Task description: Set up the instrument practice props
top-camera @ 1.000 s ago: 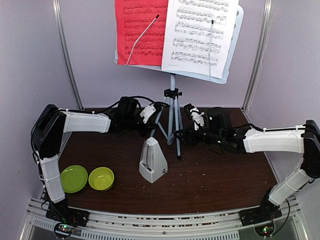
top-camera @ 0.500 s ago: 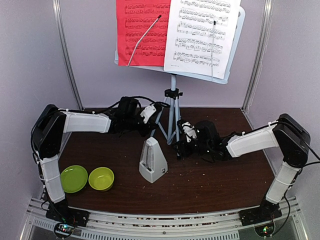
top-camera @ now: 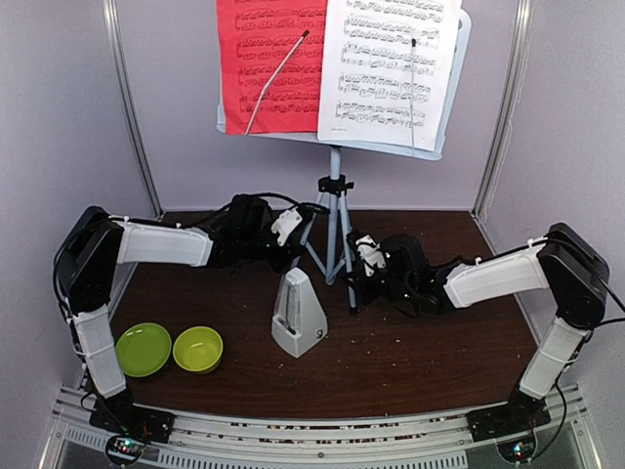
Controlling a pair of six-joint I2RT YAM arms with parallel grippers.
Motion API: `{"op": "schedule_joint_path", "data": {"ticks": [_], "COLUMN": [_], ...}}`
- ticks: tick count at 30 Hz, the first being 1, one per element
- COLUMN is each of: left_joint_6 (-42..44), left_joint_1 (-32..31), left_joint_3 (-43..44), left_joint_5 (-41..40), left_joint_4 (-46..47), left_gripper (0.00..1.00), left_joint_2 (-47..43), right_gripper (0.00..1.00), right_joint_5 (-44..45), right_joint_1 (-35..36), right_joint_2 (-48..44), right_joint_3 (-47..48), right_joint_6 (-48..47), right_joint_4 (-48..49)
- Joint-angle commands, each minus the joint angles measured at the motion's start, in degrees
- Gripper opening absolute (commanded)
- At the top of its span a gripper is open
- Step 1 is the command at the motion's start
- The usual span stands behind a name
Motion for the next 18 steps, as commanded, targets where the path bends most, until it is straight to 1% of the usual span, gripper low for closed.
{"op": "schedule_joint_path", "data": {"ticks": [1,6,10,14,18], "left_joint_6": [0.34,0.38,0.77,0.21,-0.31], "left_joint_1": [2.50,4.55,5.04,5.41,5.42], "left_joint_3": [-4.42,-7.82,-10.18,-11.37,-7.54], "left_joint_5": [-6.78,-7.89,-9.72,-10.31,-9.86], "left_joint_4": [0.87,0.06,-0.84,-0.34,-0.67], "left_gripper": [0.00,0.00,0.00,0.00,0.00], "left_joint_2": [-5.20,-8.34,-9.96,-9.56,-5.76], "right_gripper": [0.00,0.00,0.00,0.00,0.00], "right_joint_5": [6.45,8.41,9.71,10.72,11.76], "right_joint_1": [-1.08,-2.09,-2.36,-2.87,-3.07], "right_joint_2": [-7.45,-12.97,-14.04,-12.20,-7.25], "right_joint_3": [-4.19,-7.38,-9.97,-11.25,-7.05], "right_joint_6": [4.20,6.40,7.44,8.84,8.25], "right_joint_4": [-6.87,-13.11,-16.37,-16.11,-16.49]}}
